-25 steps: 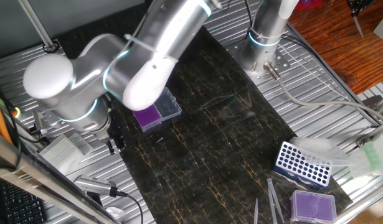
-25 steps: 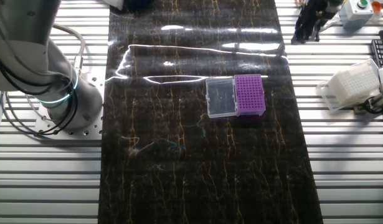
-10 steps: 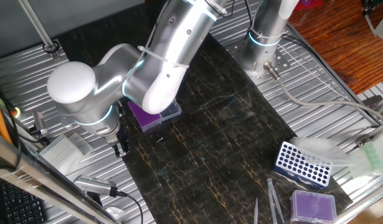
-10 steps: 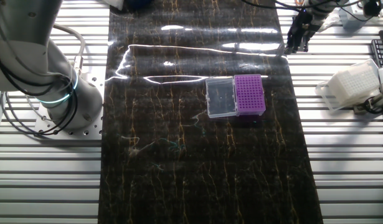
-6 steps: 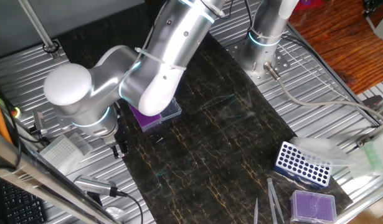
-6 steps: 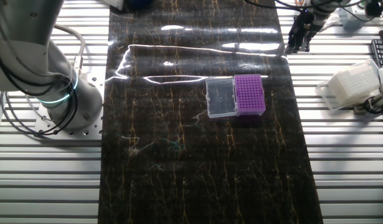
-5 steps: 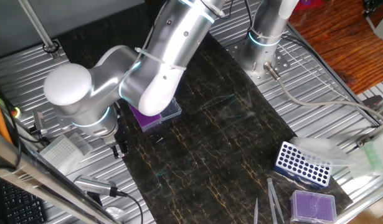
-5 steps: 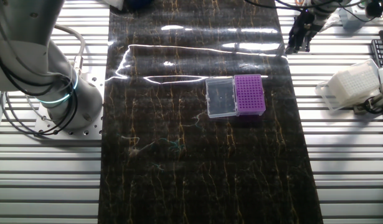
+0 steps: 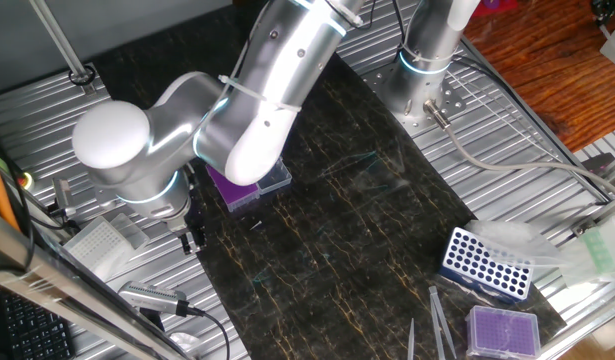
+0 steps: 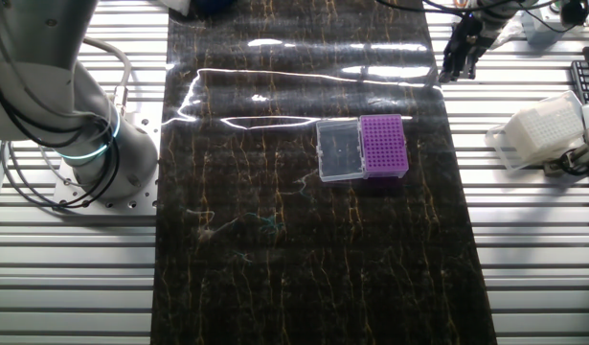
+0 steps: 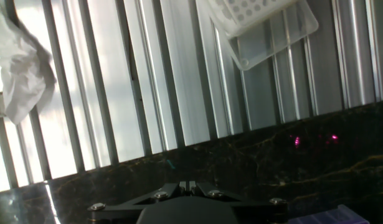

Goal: Insert a small pipette tip into the holder for small pipette tips

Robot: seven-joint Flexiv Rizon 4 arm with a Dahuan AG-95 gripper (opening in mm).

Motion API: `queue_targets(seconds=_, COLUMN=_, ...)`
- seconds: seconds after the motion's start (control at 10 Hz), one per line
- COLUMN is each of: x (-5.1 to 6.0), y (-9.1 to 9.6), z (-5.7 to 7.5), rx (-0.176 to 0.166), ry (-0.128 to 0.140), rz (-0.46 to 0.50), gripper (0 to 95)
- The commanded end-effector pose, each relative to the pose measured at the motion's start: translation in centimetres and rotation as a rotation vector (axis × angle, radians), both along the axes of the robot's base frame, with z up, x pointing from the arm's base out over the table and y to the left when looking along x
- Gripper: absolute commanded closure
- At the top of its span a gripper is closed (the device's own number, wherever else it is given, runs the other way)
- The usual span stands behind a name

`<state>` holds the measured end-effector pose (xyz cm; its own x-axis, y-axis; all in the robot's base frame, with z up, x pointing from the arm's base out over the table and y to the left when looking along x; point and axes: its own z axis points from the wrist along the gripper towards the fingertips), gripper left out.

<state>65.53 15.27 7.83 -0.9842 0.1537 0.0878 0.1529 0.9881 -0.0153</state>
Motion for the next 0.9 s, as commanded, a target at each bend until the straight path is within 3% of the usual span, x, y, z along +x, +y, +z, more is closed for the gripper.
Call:
queue_targets(seconds=0.1, x=0.02, y=-0.01, z=0.03, rx=0.001, ry=-0.008, rz=-0.003, gripper=95.0)
queue_targets(seconds=0.2, x=0.02, y=-0.01, z=0.03, rx=0.002, ry=-0.012, rz=-0.007, gripper=95.0)
queue_targets(seconds=0.5, x=0.02, y=-0.01, z=0.03, rx=0.012, ry=0.020, rz=-0.008, gripper=95.0)
queue_targets(seconds=0.9, x=0.02, y=-0.01, z=0.03, rx=0.039, ry=0.009, rz=0.007, gripper=95.0)
